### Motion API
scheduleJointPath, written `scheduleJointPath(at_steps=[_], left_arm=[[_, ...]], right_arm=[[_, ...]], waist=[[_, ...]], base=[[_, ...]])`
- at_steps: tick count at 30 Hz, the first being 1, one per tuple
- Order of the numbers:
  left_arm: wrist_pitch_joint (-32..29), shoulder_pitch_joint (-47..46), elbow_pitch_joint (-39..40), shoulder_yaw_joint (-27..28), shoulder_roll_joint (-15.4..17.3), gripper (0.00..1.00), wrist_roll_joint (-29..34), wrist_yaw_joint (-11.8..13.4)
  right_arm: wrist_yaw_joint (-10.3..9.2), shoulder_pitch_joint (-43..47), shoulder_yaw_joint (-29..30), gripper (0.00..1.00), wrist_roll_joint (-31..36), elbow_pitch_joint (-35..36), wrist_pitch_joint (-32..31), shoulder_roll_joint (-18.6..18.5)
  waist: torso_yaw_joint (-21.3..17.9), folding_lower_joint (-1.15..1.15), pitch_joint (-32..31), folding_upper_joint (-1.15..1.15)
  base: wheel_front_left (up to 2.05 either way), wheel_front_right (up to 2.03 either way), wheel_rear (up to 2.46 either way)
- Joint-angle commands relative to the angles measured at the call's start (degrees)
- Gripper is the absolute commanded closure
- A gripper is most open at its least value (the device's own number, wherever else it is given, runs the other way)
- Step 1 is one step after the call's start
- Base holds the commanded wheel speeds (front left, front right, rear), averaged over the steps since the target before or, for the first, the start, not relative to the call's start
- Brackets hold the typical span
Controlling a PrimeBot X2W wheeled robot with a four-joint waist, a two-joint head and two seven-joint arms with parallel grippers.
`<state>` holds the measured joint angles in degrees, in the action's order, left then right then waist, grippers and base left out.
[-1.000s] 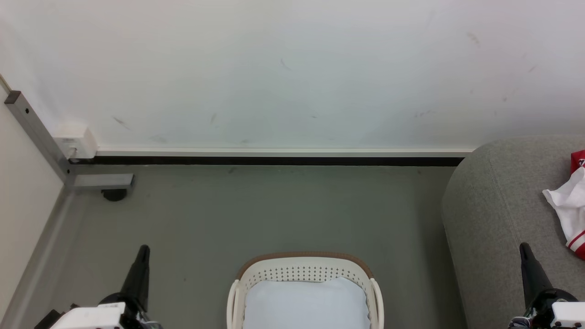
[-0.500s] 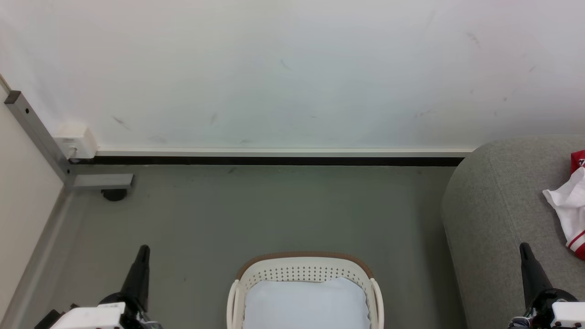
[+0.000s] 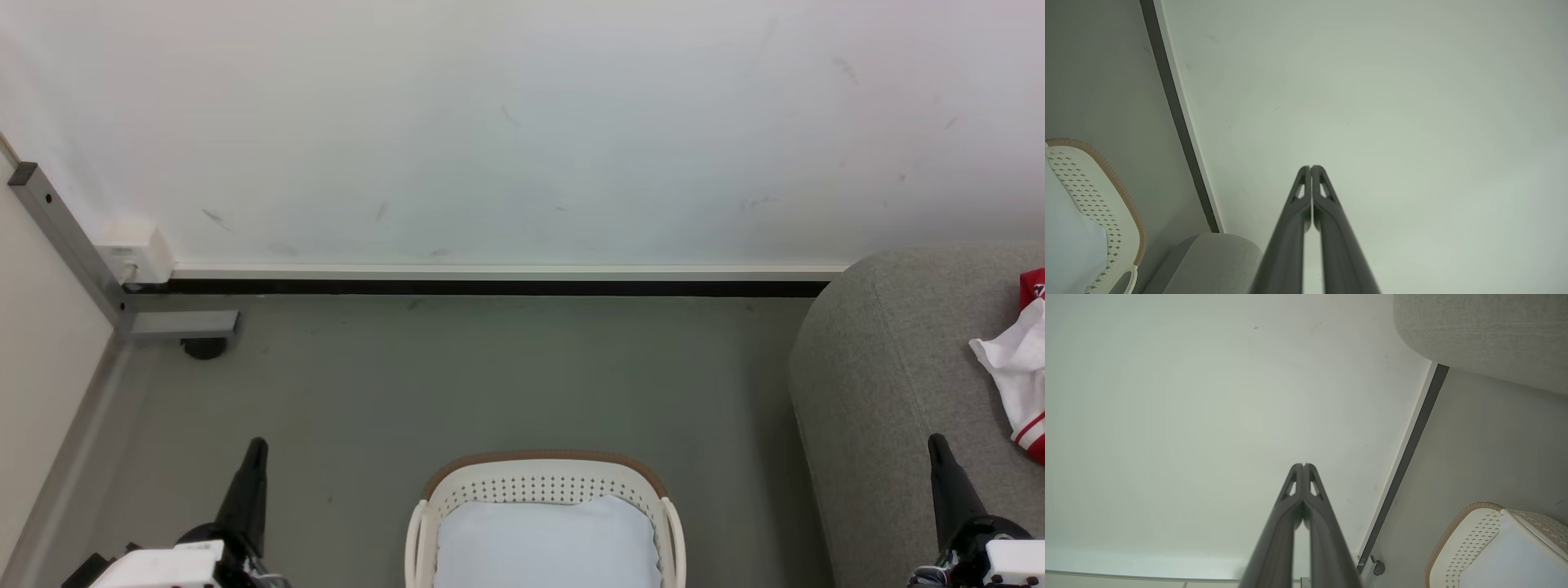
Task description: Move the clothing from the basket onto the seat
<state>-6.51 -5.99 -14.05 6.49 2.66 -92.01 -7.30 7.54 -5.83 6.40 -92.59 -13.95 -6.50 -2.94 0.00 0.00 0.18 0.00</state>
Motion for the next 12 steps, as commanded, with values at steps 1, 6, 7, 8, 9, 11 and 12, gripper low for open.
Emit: scheduleJointPath(at_steps=[1, 6, 7, 8, 9, 11, 12], left_arm=[[-0.25, -0.46, -0.04, 0.14, 0.4, 1.0, -0.75, -0.35], [-0.26, -0.46, -0.04, 0.14, 0.4, 1.0, -0.75, -0.35], [-0.26, -0.46, -0.04, 0.14, 0.4, 1.0, -0.75, -0.36], [-0.26, -0.46, -0.04, 0.14, 0.4, 1.0, -0.75, -0.36], [-0.26, -0.46, -0.04, 0.14, 0.4, 1.0, -0.75, -0.35], [-0.25, -0.46, -0.04, 0.14, 0.4, 1.0, -0.75, -0.35], [-0.25, -0.46, -0.04, 0.14, 0.4, 1.0, -0.75, -0.35]], right_arm=[[-0.1, -0.67, 0.25, 1.0, 0.22, -0.16, -0.15, 0.0], [-0.1, -0.66, 0.26, 1.0, 0.24, -0.16, -0.16, 0.0], [-0.1, -0.66, 0.26, 1.0, 0.24, -0.16, -0.17, 0.0], [-0.1, -0.66, 0.26, 1.0, 0.24, -0.16, -0.17, 0.0], [-0.1, -0.67, 0.26, 1.0, 0.25, -0.16, -0.17, 0.01], [-0.1, -0.67, 0.27, 1.0, 0.25, -0.16, -0.18, 0.01], [-0.1, -0.67, 0.27, 1.0, 0.25, -0.16, -0.18, 0.0]], waist=[[0.0, 0.0, 0.0, 0.0], [0.0, 0.0, 0.0, 0.0], [0.0, 0.0, 0.0, 0.0], [0.0, 0.0, 0.0, 0.0], [0.0, 0.0, 0.0, 0.0], [0.0, 0.0, 0.0, 0.0], [0.0, 0.0, 0.0, 0.0]], base=[[0.0, 0.0, 0.0], [0.0, 0.0, 0.0], [0.0, 0.0, 0.0], [0.0, 0.0, 0.0], [0.0, 0.0, 0.0], [0.0, 0.0, 0.0], [0.0, 0.0, 0.0]])
